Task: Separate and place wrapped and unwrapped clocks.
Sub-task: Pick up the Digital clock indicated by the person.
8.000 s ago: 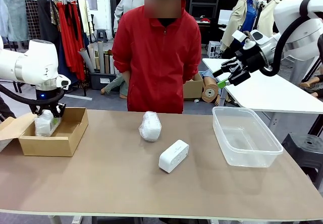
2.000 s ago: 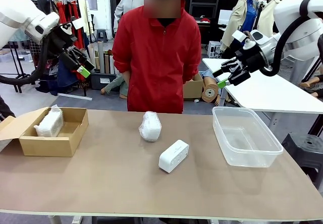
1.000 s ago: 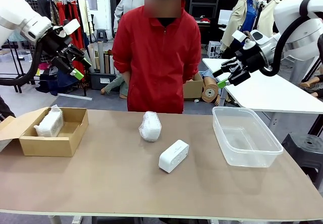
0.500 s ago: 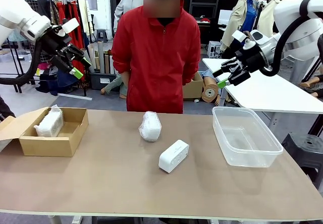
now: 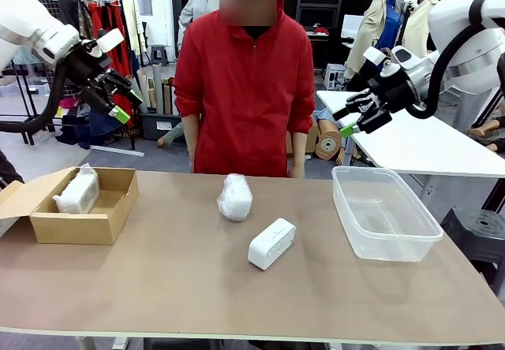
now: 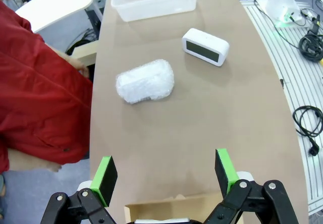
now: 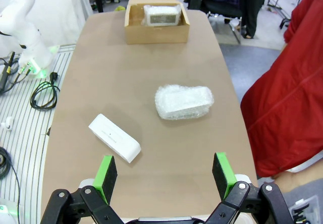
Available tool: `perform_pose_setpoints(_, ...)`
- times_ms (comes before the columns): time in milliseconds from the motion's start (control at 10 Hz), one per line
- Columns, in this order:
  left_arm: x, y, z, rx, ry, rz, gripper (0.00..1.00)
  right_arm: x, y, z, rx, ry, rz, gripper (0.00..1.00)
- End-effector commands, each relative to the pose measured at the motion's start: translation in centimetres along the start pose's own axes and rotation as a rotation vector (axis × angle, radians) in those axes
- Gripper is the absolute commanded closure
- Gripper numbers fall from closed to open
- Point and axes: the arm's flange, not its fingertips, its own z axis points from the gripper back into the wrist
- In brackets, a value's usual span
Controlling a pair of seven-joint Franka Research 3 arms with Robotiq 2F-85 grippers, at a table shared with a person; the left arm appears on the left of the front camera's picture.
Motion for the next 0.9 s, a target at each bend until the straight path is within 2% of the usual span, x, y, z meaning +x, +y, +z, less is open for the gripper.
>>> perform_pose_setpoints(0,0.04,-0.11,0.05,0.000,-0.001,-0.002,0.00,0.19,-0.01,0.12,-0.002,0.000,0.003,0.00)
perform_pose_setpoints(800,0.04,-0.11,0.05,0.000,-0.001,-0.002,0.00,0.19,-0.01,0.12,-0.002,0.000,0.003,0.00)
